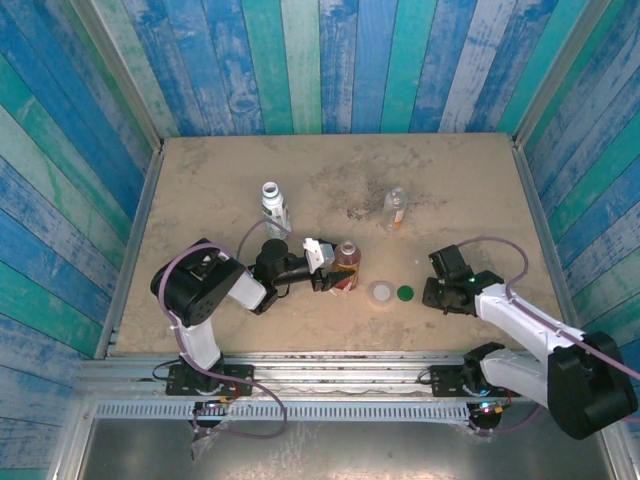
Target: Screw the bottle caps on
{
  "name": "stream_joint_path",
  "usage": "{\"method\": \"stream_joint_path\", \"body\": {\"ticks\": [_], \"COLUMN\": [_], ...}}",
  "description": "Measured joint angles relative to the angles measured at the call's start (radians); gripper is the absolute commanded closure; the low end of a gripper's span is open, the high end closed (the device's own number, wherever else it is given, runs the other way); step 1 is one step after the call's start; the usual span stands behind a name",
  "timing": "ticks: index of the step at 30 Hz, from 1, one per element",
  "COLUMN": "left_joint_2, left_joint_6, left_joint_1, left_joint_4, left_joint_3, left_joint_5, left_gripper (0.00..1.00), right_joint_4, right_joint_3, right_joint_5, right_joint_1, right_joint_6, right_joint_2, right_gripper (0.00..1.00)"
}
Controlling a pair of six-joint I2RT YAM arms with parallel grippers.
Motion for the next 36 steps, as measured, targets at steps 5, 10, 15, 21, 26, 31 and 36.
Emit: {"method": "stream_joint_path", "body": {"ticks": [5, 10, 15, 21, 26, 31, 36], "left_joint_2": [0.000, 0.000, 0.000, 0.000, 0.000, 0.000, -0.007], "left_joint_6": [0.000, 0.000, 0.000, -0.001, 0.000, 0.003, 0.011], "left_joint_1": [0.000, 0.000, 0.000, 0.000, 0.000, 0.000, 0.000], "left_joint_4": [-0.003, -0.003, -0.005, -0.011, -0.017, -0.027, -0.048], "left_joint_3": [0.002, 0.002, 0.003, 0.007, 0.011, 0.017, 0.023], "left_joint_5": [0.002, 0.002, 0.002, 0.003, 0.004, 0.004, 0.007], "left_gripper": [0.34, 0.34, 0.34, 0.34, 0.33, 0.33, 0.33], "right_joint_4": [0.000, 0.000, -0.012, -0.050, -0.079, -0.122, -0.169], "right_joint_3": [0.000, 0.000, 0.008, 0.076, 0.189, 0.314, 0.460], "right_joint_5": [-0.003, -0.002, -0.002, -0.021, -0.056, -0.078, -0.086], "right_joint_1": [0.000, 0.000, 0.000, 0.000, 0.010, 0.048, 0.113], "right_joint_6": [-0.005, -0.010, -0.037, -0.095, -0.148, -0.198, -0.238], "right_joint_2": [0.017, 0.012, -0.007, -0.009, 0.019, 0.084, 0.152], "right_gripper": [0.65, 0.67, 0.67, 0.67, 0.67, 0.67, 0.67]}}
